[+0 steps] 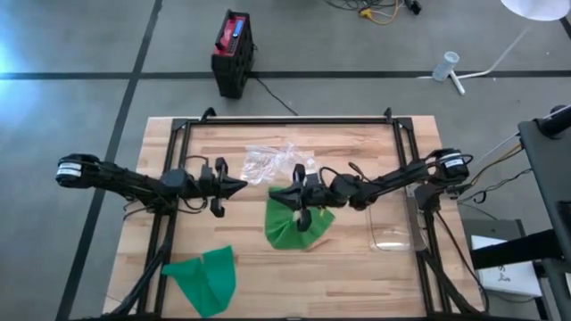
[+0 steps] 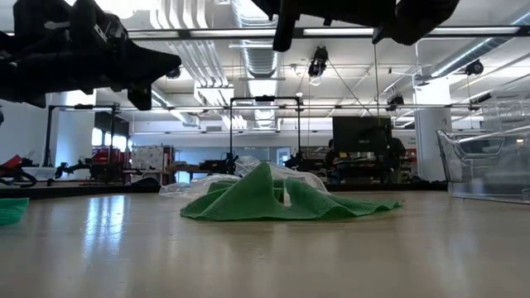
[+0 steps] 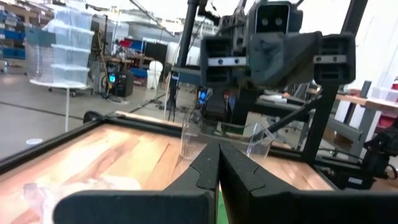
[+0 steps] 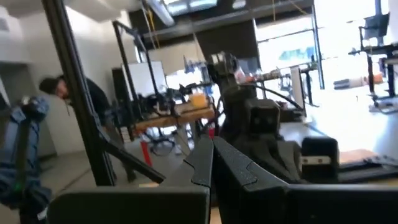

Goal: Roll bandage
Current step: Roll the green bandage

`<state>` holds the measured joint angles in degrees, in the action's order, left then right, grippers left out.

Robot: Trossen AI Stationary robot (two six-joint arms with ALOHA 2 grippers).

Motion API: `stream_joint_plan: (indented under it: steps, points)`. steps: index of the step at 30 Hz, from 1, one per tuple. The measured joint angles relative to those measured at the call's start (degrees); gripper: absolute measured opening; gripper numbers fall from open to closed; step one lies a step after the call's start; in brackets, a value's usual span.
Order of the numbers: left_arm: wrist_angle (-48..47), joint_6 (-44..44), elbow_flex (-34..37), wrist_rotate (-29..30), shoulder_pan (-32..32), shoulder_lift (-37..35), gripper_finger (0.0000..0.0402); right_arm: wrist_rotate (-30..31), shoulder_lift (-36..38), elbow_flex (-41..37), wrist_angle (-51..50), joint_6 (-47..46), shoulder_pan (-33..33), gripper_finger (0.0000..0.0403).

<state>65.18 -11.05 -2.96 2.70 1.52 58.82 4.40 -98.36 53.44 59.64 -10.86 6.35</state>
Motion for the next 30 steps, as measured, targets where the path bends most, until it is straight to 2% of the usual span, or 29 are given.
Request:
stream_joint_plan:
  steps: [8, 15, 19, 24, 28, 30]
  points:
    - [-0.06, 0.00, 0.00, 0.00, 0.00, 1.17, 0.0000, -0.02, 1.68, 0.31, -11.14, 12.19, -0.37, 0.0000]
    - [-0.13, 0.00, 0.00, 0.02, 0.00, 1.27, 0.0000, 0.11, 0.43, 3.10, -16.26, 2.08, -0.36, 0.0000]
    - [-0.10, 0.00, 0.00, 0.04, -0.01, 1.32, 0.0000, 0.13, 0.30, 5.12, -20.36, 2.92, -0.37, 0.0000]
    - [-0.17, 0.00, 0.00, 0.04, 0.00, 1.48, 0.0000, 0.18, 0.21, 8.61, -37.45, 9.23, -0.39, 0.0000]
    - [-0.08, 0.00, 0.00, 0.07, -0.02, 1.51, 0.0000, 0.17, 0.30, 12.42, -52.87, 9.38, -0.37, 0.0000]
    - [-0.04, 0.00, 0.00, 0.26, 0.00, 1.47, 0.0000, 2.11, 0.05, 13.11, -58.95, 9.20, -0.37, 0.0000]
